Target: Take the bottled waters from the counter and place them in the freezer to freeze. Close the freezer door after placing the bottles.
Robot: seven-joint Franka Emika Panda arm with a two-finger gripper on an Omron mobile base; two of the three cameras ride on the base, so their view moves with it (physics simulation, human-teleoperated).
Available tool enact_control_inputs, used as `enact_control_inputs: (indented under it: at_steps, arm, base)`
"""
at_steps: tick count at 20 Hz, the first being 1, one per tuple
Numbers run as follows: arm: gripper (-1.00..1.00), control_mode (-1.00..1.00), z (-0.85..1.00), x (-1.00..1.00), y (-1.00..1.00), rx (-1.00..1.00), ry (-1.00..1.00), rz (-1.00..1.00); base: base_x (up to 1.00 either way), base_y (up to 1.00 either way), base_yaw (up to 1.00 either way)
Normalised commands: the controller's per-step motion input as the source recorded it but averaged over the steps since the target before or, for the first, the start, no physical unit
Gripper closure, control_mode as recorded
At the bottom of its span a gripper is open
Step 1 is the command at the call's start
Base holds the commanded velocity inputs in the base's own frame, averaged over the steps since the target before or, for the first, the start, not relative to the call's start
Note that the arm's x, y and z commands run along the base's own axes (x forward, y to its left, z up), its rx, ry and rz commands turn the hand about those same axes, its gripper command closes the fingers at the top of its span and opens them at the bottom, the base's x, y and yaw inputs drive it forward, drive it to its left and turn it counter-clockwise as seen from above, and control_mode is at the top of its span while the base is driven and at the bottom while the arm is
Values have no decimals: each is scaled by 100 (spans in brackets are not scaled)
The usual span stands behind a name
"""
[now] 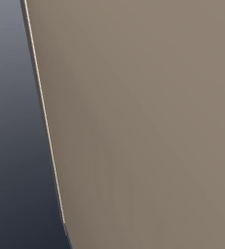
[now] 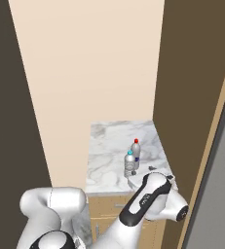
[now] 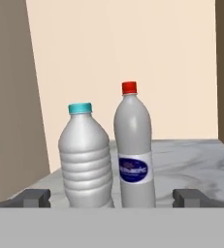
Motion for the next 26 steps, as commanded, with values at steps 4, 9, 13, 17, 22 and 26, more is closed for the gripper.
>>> enact_control_inputs:
  at_steps: [4,9,13,17,22,26]
  arm:
    - [-100,-100,0,-1,21,-2,0,0]
    - [-100,-100,0,-3,23,-1,0,0]
    - [-100,-100,0,0,26,0,0,0]
    - [-100,-100,0,0,13,0,0,0]
    - [-100,-100,1,0,4,0,0,0]
    - [-100,-100,2,0,0,0,0,0]
  base:
    - [0,0,0]
    - [0,0,0]
    - [0,0,0]
    - [0,0,0]
    - [0,0,0]
    - [0,0,0]
